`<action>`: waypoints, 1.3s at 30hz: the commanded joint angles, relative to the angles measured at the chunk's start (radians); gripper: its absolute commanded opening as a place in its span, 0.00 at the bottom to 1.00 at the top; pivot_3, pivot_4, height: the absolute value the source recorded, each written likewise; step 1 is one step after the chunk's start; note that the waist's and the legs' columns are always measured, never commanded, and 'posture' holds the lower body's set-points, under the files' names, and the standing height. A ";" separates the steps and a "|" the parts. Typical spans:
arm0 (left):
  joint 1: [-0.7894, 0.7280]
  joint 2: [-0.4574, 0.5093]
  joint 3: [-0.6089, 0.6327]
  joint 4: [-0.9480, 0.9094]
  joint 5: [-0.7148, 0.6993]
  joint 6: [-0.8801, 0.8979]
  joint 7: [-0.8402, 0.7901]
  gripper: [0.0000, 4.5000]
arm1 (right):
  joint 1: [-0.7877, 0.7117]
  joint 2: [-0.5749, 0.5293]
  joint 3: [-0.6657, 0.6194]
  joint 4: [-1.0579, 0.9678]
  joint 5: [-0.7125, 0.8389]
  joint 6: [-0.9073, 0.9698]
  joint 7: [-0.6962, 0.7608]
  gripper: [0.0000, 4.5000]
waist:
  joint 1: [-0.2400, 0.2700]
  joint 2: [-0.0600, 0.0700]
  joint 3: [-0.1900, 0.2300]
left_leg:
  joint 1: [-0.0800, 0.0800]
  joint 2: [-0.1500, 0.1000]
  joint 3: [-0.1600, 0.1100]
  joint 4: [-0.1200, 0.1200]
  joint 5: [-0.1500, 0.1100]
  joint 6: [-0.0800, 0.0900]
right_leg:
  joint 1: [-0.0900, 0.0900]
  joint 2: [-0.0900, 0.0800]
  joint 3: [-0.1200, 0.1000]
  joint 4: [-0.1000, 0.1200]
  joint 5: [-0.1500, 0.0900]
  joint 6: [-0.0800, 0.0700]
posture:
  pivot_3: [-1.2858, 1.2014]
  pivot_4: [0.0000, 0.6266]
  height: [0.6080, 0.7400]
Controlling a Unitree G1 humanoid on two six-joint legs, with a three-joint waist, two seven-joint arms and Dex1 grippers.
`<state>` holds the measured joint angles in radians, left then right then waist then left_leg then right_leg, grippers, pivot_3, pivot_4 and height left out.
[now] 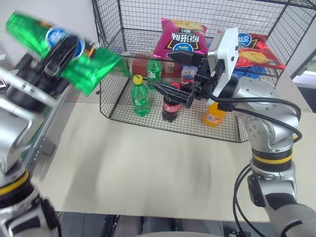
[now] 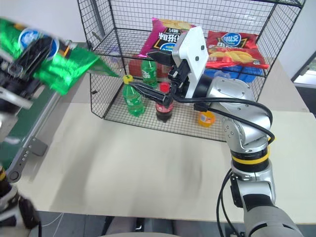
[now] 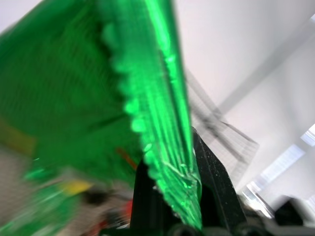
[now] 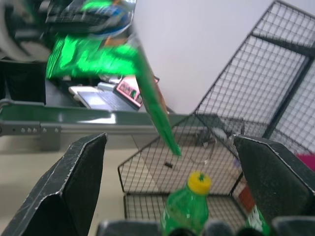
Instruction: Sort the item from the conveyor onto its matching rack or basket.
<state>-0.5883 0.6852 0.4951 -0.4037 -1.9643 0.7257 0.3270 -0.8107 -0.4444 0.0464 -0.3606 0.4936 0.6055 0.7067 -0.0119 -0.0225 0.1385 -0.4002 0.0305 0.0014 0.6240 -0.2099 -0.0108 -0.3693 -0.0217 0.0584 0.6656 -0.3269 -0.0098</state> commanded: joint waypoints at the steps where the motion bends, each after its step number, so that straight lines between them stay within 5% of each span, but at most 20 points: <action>1: -0.106 0.002 -0.057 0.089 -0.006 0.001 -0.008 0.00 | -0.013 -0.005 -0.029 -0.034 -0.001 -0.015 -0.026 1.00 | -0.005 0.001 0.000 | 0.000 0.000 0.001 0.000 0.000 0.000 | 0.000 0.000 0.000 0.000 0.000 0.000 | 0.52 0.24 1.00; 7: -0.293 -0.057 -0.173 0.278 0.187 -0.028 -0.153 0.00 | -0.010 -0.012 -0.033 -0.062 -0.007 -0.007 -0.065 1.00 | -0.002 0.001 0.000 | 0.001 0.000 0.001 0.000 0.001 -0.001 | -0.001 0.001 -0.002 0.001 0.000 0.000 | 0.52 0.24 1.00; 20: -0.497 -0.266 -0.223 0.591 0.659 -0.152 -0.538 0.00 | -0.080 0.082 -0.051 -0.079 -0.060 0.014 -0.280 1.00 | -0.002 0.001 0.000 | -0.001 0.000 0.001 0.000 0.002 -0.002 | -0.002 0.002 -0.002 0.001 0.000 0.000 | 0.52 0.24 1.00; 31: -0.580 -0.305 -0.151 0.741 0.809 -0.187 -0.676 0.00 | -0.064 0.078 -0.048 -0.118 -0.061 0.043 -0.325 1.00 | -0.003 0.001 0.000 | -0.002 0.001 0.000 0.000 0.001 -0.002 | -0.003 0.001 -0.003 0.001 0.000 0.000 | 0.52 0.24 1.00; 39: -0.398 -0.372 -0.079 0.668 0.823 -0.142 -0.604 0.00 | -0.071 0.070 -0.051 -0.115 -0.060 0.051 -0.327 1.00 | -0.006 0.001 0.000 | -0.002 0.001 0.000 0.000 0.001 -0.001 | -0.003 -0.002 -0.003 0.002 0.000 0.000 | 0.52 0.24 1.00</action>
<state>-0.9952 0.3142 0.3933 0.3234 -1.1395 0.5749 -0.3033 -0.8641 -0.3679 0.0220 -0.4421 0.4338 0.6561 0.3899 -0.0177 -0.0212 0.1386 -0.4024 0.0324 0.0016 0.6243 -0.2088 -0.0119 -0.3720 -0.0240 0.0551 0.6673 -0.3268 -0.0098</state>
